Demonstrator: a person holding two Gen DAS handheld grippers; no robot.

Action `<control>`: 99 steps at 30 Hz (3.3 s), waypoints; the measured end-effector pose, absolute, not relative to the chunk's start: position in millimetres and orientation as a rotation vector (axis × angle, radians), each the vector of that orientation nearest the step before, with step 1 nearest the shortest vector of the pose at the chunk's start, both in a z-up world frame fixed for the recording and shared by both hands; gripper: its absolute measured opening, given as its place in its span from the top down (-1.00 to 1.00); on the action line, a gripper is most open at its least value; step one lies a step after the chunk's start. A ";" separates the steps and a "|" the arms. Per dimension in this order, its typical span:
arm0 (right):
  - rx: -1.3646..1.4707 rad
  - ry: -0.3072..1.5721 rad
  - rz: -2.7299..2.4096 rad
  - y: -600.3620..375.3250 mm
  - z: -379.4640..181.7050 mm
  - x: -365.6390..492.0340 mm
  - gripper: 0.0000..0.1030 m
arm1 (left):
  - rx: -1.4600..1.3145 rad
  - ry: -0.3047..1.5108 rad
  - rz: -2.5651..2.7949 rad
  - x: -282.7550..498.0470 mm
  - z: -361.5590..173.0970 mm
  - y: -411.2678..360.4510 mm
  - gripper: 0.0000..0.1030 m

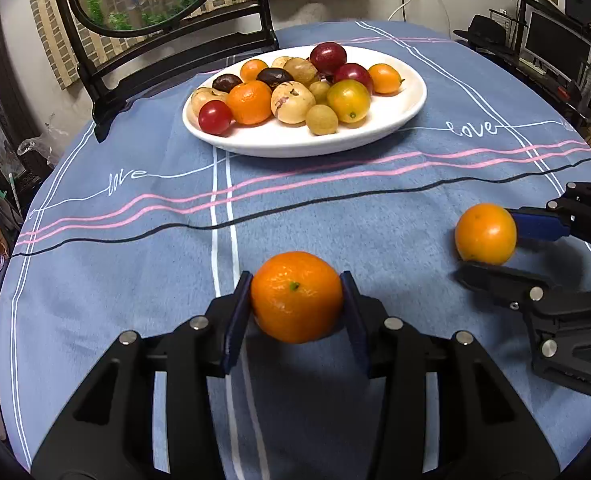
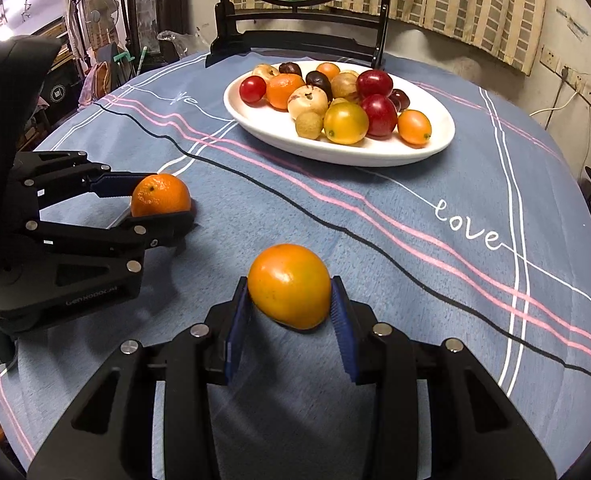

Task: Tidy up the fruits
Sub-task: 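Carry the mandarin and yellow-orange tomato over the plate, then lower both fruits onto the plate and open both tools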

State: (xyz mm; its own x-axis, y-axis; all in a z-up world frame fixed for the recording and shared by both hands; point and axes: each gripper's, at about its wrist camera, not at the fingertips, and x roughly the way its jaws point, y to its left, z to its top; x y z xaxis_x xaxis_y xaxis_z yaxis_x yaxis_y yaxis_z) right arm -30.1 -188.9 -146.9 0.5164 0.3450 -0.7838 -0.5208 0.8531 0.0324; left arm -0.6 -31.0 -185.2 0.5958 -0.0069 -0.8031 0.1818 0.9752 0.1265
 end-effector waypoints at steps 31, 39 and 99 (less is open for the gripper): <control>-0.178 0.720 0.538 -195.7 -64.9 -83.2 0.23 | 0.234 0.778 -0.110 -44.1 -112.4 -40.9 0.14; -0.164 0.730 0.526 -194.3 -66.7 -51.1 0.23 | 0.243 0.785 -0.102 -11.8 -113.7 -42.7 0.14; -0.096 0.809 0.407 -168.0 -90.2 182.5 0.23 | 0.284 0.801 -0.002 189.8 -138.7 -38.8 0.13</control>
State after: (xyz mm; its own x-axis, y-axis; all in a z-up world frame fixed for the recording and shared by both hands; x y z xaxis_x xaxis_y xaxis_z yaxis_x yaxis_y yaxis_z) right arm 182.5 -168.0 -90.2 0.6176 0.3168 -0.7199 -0.3890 0.9185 0.0705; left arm 189.8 -38.8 -138.7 0.6984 0.1049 -0.7080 0.1092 0.9620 0.2502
